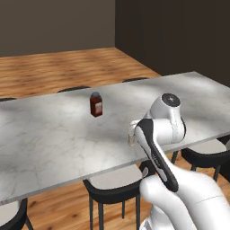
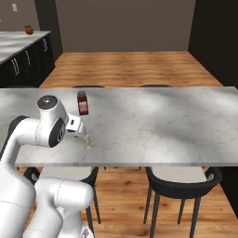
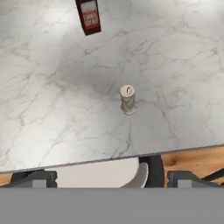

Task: Pick the jar and candle from the dining table and place them in the open cabinet. Close the cabinet after placing the objects.

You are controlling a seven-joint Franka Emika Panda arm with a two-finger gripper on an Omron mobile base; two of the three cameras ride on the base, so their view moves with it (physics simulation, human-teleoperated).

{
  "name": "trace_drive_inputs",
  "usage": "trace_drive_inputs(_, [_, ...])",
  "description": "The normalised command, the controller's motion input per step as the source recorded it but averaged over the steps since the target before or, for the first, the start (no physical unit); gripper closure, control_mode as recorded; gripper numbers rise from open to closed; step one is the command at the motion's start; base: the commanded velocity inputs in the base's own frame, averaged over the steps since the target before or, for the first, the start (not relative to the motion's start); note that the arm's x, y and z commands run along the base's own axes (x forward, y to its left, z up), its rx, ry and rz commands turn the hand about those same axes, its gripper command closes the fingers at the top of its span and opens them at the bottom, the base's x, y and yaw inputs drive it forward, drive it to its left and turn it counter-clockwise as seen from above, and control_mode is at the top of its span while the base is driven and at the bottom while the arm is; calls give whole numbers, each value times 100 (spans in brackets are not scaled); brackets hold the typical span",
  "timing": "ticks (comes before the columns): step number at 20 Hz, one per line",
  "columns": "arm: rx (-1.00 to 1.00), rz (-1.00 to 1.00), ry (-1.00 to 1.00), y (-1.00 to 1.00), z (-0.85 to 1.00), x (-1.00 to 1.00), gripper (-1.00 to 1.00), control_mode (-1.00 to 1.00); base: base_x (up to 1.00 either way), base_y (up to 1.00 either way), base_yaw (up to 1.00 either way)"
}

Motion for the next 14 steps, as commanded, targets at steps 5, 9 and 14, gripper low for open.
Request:
trace_drive_inputs(5, [0, 13, 0, 0, 0, 49, -100, -100, 0, 0, 0])
trace_drive_inputs(9, [-4, 7, 0, 0, 0, 15, -100, -100, 0, 0, 0])
trace_drive_inputs(14, [-12, 1, 4, 0, 0, 0, -100, -100, 0, 0, 0])
